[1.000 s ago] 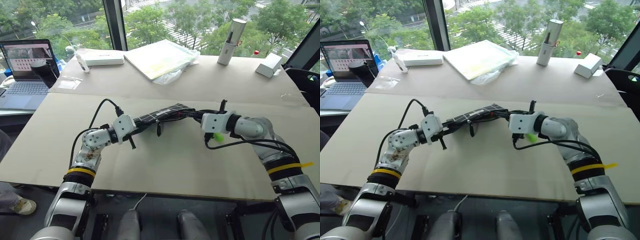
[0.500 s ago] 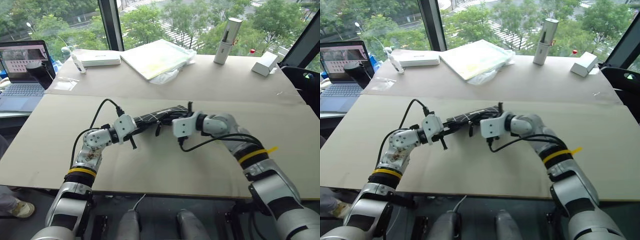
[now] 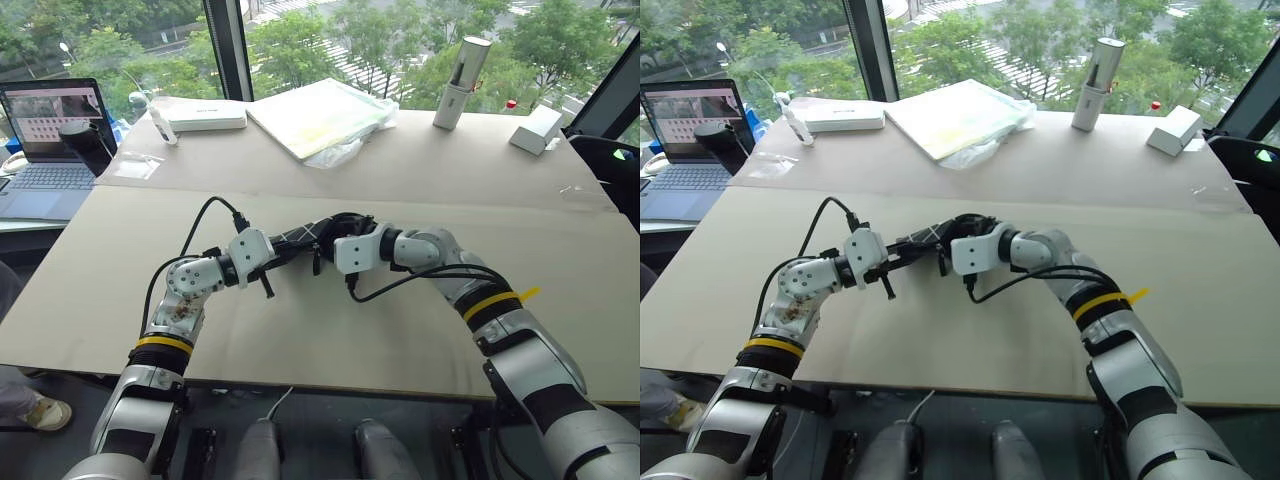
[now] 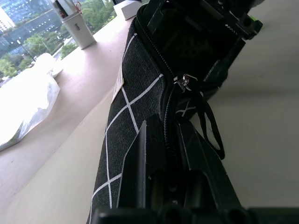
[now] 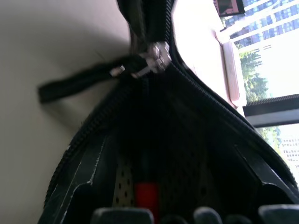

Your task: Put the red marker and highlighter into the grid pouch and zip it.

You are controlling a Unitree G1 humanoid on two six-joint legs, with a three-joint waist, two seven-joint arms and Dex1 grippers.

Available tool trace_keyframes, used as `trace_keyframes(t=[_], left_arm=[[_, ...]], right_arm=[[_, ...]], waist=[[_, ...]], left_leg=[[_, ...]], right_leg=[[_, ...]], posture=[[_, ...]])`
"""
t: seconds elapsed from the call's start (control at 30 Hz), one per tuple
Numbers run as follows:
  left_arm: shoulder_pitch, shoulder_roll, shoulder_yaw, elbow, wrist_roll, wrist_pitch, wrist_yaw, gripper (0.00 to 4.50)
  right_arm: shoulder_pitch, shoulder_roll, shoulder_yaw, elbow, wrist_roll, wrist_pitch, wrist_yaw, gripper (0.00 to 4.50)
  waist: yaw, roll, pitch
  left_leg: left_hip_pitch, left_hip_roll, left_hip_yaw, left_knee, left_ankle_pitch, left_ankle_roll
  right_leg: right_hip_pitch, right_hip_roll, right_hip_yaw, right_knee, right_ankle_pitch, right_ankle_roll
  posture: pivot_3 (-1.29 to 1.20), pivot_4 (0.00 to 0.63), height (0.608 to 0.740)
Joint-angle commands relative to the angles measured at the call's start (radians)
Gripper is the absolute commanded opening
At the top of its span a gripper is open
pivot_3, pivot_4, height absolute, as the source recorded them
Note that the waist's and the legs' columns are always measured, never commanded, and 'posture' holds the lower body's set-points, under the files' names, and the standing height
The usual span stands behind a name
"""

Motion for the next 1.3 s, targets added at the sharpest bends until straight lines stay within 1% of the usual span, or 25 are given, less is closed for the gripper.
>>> trace_keyframes(t=[0.03, 0.07, 0.1, 0.17, 0.2, 0.27, 0.33, 0.43, 0.57, 0.7, 0.9, 1.13, 1.23, 1.27, 1.3], left_arm=[[-0.003, -0.001, 0.011, -0.032, -0.019, -0.004, 0.004, 0.0], [-0.003, -0.001, 0.01, -0.032, -0.019, -0.004, 0.005, 0.0], [-0.002, -0.002, 0.01, -0.033, -0.019, -0.003, 0.005, 0.0], [0.0, -0.002, 0.011, -0.036, -0.019, -0.002, 0.006, 0.0], [0.001, -0.002, 0.011, -0.036, -0.019, -0.001, 0.006, 0.0], [0.005, -0.002, 0.012, -0.034, -0.019, -0.003, 0.007, 0.0], [0.008, -0.002, 0.012, -0.034, -0.019, -0.004, 0.006, 0.0], [0.01, -0.005, 0.011, -0.034, -0.019, -0.004, 0.006, 0.0], [0.004, -0.01, 0.008, -0.03, -0.018, -0.005, 0.005, 0.0], [-0.007, -0.014, 0.007, -0.02, -0.017, -0.008, 0.004, 0.0], [-0.011, -0.016, 0.007, -0.018, -0.016, -0.011, 0.005, 0.0], [-0.009, -0.017, 0.009, -0.017, -0.015, -0.015, 0.007, 0.0], [-0.009, -0.017, 0.01, -0.017, -0.014, -0.016, 0.009, 0.0], [-0.009, -0.017, 0.01, -0.017, -0.014, -0.017, 0.01, 0.0], [-0.01, -0.017, 0.011, -0.016, -0.014, -0.017, 0.011, 0.0]], right_arm=[[0.032, -0.068, -0.151, -0.085, 0.24, 0.034, 0.111, 3.01], [0.066, -0.085, -0.194, -0.138, 0.337, 0.092, 0.178, 3.01], [0.111, -0.105, -0.237, -0.211, 0.441, 0.198, 0.25, 3.01], [0.202, -0.15, -0.291, -0.349, 0.597, 0.392, 0.364, 3.01], [0.244, -0.168, -0.325, -0.406, 0.66, 0.482, 0.383, 3.01], [0.308, -0.185, -0.384, -0.468, 0.727, 0.619, 0.362, 3.01], [0.349, -0.187, -0.411, -0.488, 0.721, 0.698, 0.304, 3.01], [0.395, -0.159, -0.428, -0.506, 0.696, 0.804, 0.201, 3.01], [0.437, -0.12, -0.416, -0.509, 0.655, 0.893, 0.098, 3.01], [0.438, -0.094, -0.402, -0.465, 0.606, 0.992, 0.009, 3.01], [0.424, -0.098, -0.398, -0.409, 0.575, 1.063, -0.025, 3.01], [0.414, -0.089, -0.406, -0.393, 0.598, 1.115, -0.013, 3.01], [0.414, -0.083, -0.416, -0.39, 0.615, 1.128, -0.002, 2.27], [0.414, -0.082, -0.419, -0.394, 0.623, 1.136, 0.005, 1.93], [0.415, -0.081, -0.423, -0.399, 0.63, 1.141, 0.009, 1.7]], waist=[[0.0, 0.0, 0.0], [0.001, 0.0, 0.0], [0.001, 0.0, 0.0], [0.003, 0.0, 0.0], [0.004, 0.0, 0.0], [0.004, 0.0, 0.0], [0.002, 0.0, 0.0], [-0.003, 0.0, 0.0], [-0.002, 0.0, 0.0], [0.002, 0.0, 0.0], [0.004, 0.0, 0.0], [0.004, 0.0, 0.0], [0.004, 0.0, 0.0], [0.004, 0.0, 0.0], [0.005, 0.0, 0.0]], left_leg=[[0.0, 0.0, 0.0, 0.0, 0.0, 0.0], [0.0, 0.0, 0.0, 0.0, 0.0, 0.0], [0.0, 0.0, 0.0, 0.0, 0.0, 0.0], [0.0, 0.0, -0.001, 0.0, 0.0, 0.0], [0.0, 0.0, -0.001, 0.0, 0.0, 0.0], [0.0, 0.0, -0.001, 0.0, 0.0, 0.0], [0.001, 0.0, -0.001, 0.001, 0.0, 0.0], [0.001, 0.0, -0.001, 0.001, 0.0, 0.001], [0.001, 0.0, -0.001, 0.0, 0.0, 0.001], [0.001, 0.0, -0.001, 0.001, 0.0, 0.0], [0.001, 0.0, -0.001, 0.001, 0.0, 0.0], [0.001, 0.0, -0.001, 0.001, 0.0, 0.0], [0.001, 0.0, -0.002, 0.001, 0.0, 0.0], [0.001, 0.0, -0.002, 0.001, 0.0, 0.0], [0.001, 0.0, -0.002, 0.001, 0.0, 0.0]], right_leg=[[0.0, 0.0, 0.0, 0.0, 0.0, 0.0], [0.0, 0.0, 0.0, 0.0, 0.0, 0.0], [0.001, 0.0, 0.0, 0.0, 0.0, 0.0], [0.001, 0.0, 0.0, -0.001, 0.0, 0.0], [0.002, 0.0, 0.0, 0.0, 0.0, 0.0], [0.002, 0.0, 0.0, 0.0, 0.0, 0.0], [0.002, 0.0, 0.0, 0.0, 0.0, 0.0], [0.001, 0.001, 0.0, 0.001, 0.0, 0.0], [0.001, 0.001, 0.0, 0.001, 0.0, 0.0], [0.001, 0.001, 0.0, 0.0, 0.0, 0.0], [0.001, 0.001, 0.0, 0.0, 0.0, 0.0], [0.002, 0.001, 0.0, 0.0, 0.0, 0.0], [0.002, 0.001, 0.0, 0.0, 0.0, 0.0], [0.002, 0.001, 0.0, 0.0, 0.0, 0.0], [0.002, 0.001, 0.0, 0.0, 0.0, 0.0]], posture=[[0.0, 0.15, 0.736], [0.0, 0.15, 0.736], [0.0, 0.15, 0.736], [0.0, 0.15, 0.736], [0.0, 0.15, 0.736], [0.0, 0.15, 0.736], [0.0, 0.15, 0.736], [0.0, 0.15, 0.736], [0.0, 0.15, 0.736], [0.0, 0.15, 0.736], [0.0, 0.15, 0.736], [0.0, 0.15, 0.736], [0.0, 0.15, 0.736], [0.0, 0.15, 0.736], [0.0, 0.15, 0.736]])
